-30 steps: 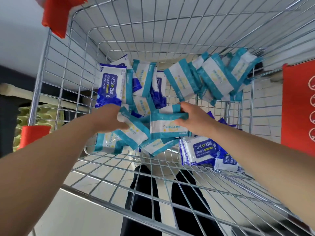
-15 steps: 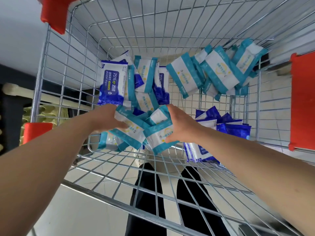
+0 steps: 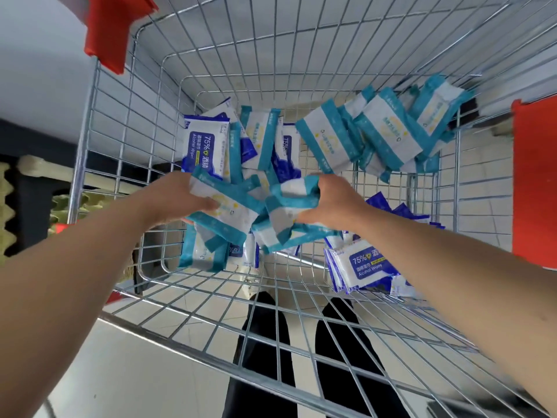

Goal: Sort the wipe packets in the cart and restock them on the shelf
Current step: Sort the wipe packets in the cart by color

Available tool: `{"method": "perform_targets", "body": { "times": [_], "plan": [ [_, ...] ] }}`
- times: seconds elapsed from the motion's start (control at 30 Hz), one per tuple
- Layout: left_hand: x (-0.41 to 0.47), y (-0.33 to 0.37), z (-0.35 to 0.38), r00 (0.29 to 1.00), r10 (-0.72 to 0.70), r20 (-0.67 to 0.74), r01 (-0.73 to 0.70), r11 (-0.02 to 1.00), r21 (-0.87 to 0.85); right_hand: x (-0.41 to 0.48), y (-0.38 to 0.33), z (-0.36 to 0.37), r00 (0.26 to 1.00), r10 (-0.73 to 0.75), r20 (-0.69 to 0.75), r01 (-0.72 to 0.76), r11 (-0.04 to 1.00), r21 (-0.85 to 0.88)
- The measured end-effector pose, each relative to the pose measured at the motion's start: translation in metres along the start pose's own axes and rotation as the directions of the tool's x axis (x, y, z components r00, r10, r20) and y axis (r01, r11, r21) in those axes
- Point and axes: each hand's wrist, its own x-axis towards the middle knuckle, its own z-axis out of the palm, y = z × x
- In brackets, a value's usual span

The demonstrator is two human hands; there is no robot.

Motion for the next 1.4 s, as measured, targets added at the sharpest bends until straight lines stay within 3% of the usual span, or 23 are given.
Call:
{"method": "perform_targets", "body": {
  "times": [0.17,0.33,0.47,0.6,0.67,0.73,0.9,0.97,1.07,1.27,1.4],
  "plan": [
    [-0.003,0.028,-0.016,0.989,0.048,-0.139,-0.080,0.968,-0.237,0.005,-0.011,-0.049,0.985,0.100,-0.143,-0.076,0.983,0.166],
    [0.013,0.077,-0.009,0.977,0.095,-0.189,-0.156,0.927,-0.341,-0.001,0.003,-0.114,0.929,0.214,-0.300,-0.113,0.940,0.321],
    [0.041,0.125,0.022,0.977,0.124,-0.175,-0.172,0.941,-0.293,0.002,0.039,-0.157,0.860,0.337,-0.384,-0.150,0.885,0.440],
    [0.075,0.171,0.066,0.965,0.131,-0.226,-0.191,0.945,-0.265,0.022,0.077,-0.177,0.716,0.476,-0.511,-0.171,0.829,0.533],
    [0.096,0.189,0.091,0.963,0.119,-0.242,-0.149,0.983,-0.108,0.029,0.090,-0.177,0.682,0.503,-0.531,-0.169,0.815,0.555],
    [0.121,0.190,0.110,0.941,0.098,-0.324,-0.097,0.995,0.020,0.030,0.094,-0.175,0.700,0.484,-0.525,-0.187,0.834,0.519],
    [0.157,0.176,0.128,0.954,0.057,-0.293,-0.047,0.998,0.043,0.037,0.110,-0.171,0.725,0.410,-0.554,-0.201,0.894,0.400],
    [0.156,0.180,0.125,0.975,0.047,-0.217,-0.056,0.998,-0.034,0.037,0.109,-0.173,0.727,0.400,-0.558,-0.213,0.904,0.371],
    [0.157,0.184,0.126,0.994,0.061,-0.090,-0.084,0.955,-0.284,0.034,0.105,-0.172,0.737,0.380,-0.559,-0.192,0.911,0.365],
    [0.153,0.189,0.135,0.977,-0.014,-0.214,-0.010,0.994,-0.112,0.027,0.103,-0.166,0.797,0.357,-0.488,-0.203,0.918,0.341],
    [0.141,0.192,0.131,0.956,-0.024,-0.292,-0.039,0.977,-0.209,0.020,0.102,-0.163,0.781,0.303,-0.545,-0.161,0.942,0.293]
  ]
}}
